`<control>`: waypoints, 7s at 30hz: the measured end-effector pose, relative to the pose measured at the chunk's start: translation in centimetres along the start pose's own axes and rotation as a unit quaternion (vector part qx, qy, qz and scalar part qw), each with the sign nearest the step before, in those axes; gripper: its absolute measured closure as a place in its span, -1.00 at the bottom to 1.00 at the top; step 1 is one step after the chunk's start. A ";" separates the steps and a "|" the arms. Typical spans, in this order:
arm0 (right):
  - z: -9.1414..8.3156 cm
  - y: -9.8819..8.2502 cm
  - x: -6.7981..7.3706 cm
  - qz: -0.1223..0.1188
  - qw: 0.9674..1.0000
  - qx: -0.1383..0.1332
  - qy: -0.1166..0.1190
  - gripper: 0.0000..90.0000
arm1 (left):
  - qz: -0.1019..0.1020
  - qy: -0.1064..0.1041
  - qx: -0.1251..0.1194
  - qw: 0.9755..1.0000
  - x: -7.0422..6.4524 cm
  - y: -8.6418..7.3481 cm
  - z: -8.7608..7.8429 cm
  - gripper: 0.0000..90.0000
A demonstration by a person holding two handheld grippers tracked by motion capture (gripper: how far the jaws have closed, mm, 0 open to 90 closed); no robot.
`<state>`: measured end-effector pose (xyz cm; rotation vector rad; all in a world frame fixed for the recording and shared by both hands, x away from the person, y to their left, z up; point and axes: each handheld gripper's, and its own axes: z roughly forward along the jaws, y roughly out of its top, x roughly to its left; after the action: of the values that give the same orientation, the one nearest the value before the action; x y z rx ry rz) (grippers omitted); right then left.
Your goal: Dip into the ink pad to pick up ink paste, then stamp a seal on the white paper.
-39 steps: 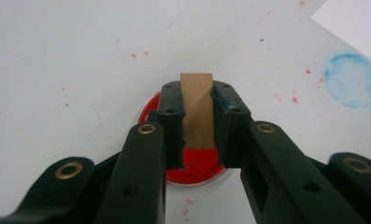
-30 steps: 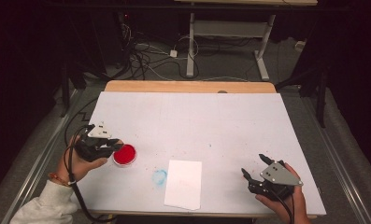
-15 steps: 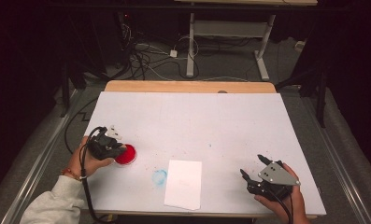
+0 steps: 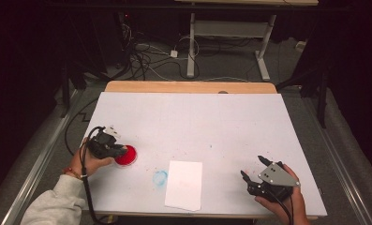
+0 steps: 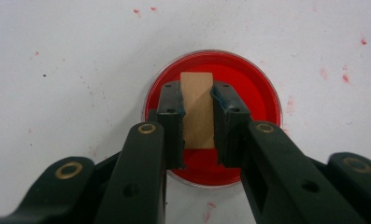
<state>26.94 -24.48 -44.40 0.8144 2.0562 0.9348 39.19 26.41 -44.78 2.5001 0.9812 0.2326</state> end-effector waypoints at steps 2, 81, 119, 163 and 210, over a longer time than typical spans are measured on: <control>0.0 0.0 0.0 0.002 1.000 -0.001 -0.001 -0.41 | -0.006 0.000 0.001 1.000 0.0 0.0 0.0 0.64; -0.1 0.4 0.1 -0.003 1.000 -0.012 0.009 -0.41 | 0.084 -0.011 -0.146 0.986 -7.6 2.1 -5.7 0.64; 0.1 0.3 0.2 -0.005 1.000 -0.007 0.016 -0.42 | 0.119 -0.085 -0.084 0.986 -15.4 6.1 2.0 0.64; 0.1 0.4 0.3 -0.011 1.000 -0.005 0.013 -0.42 | 0.151 -0.117 -0.016 0.981 -16.6 7.3 5.3 0.64; 0.0 0.3 0.2 -0.009 1.000 -0.004 0.016 -0.41 | 0.164 -0.093 -0.017 0.982 -16.9 7.6 4.6 0.64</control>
<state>26.89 -24.15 -44.24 0.7806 2.0812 0.9516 32.79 8.48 -45.28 2.5850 0.4847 0.1127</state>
